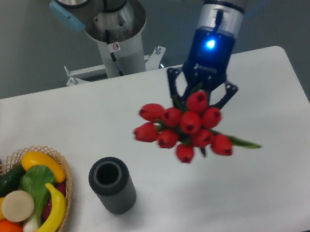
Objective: Insert the flowers into the vase
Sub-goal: 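Carry the red tulips over the dark grey vase and lower the stems, then push the tulip stems down into the vase opening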
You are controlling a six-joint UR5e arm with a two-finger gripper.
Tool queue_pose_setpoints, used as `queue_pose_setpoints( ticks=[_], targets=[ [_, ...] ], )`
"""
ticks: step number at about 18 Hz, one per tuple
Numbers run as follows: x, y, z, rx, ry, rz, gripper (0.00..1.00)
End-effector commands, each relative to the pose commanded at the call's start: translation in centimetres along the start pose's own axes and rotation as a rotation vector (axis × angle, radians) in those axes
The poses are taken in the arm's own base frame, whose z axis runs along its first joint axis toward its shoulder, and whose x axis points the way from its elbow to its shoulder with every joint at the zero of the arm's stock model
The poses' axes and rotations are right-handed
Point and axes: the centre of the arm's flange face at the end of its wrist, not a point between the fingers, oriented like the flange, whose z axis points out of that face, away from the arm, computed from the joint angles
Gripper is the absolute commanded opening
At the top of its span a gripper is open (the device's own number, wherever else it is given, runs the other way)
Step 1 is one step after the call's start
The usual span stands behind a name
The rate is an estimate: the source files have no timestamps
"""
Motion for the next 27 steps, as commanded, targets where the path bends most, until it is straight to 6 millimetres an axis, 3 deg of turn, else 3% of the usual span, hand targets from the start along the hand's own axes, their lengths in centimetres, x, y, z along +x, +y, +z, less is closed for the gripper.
queue_pose_setpoints(
  ticks=[2,8,13,19,27],
  targets=[
    [1.2,-0.6,2.4,0.015,0.048,0.049,0.39],
    [2.7,-4.4,5.2,0.127,0.166,0.109,0.39],
    [4.4,-5.1,7.3,0.205,0.269,0.116,0.39],
    [5.5,-4.3,10.4,0.243,0.349,0.139,0.39],
    [4.3,-3.0,10.2,0.311,0.386,0.1,0.39]
  ],
)
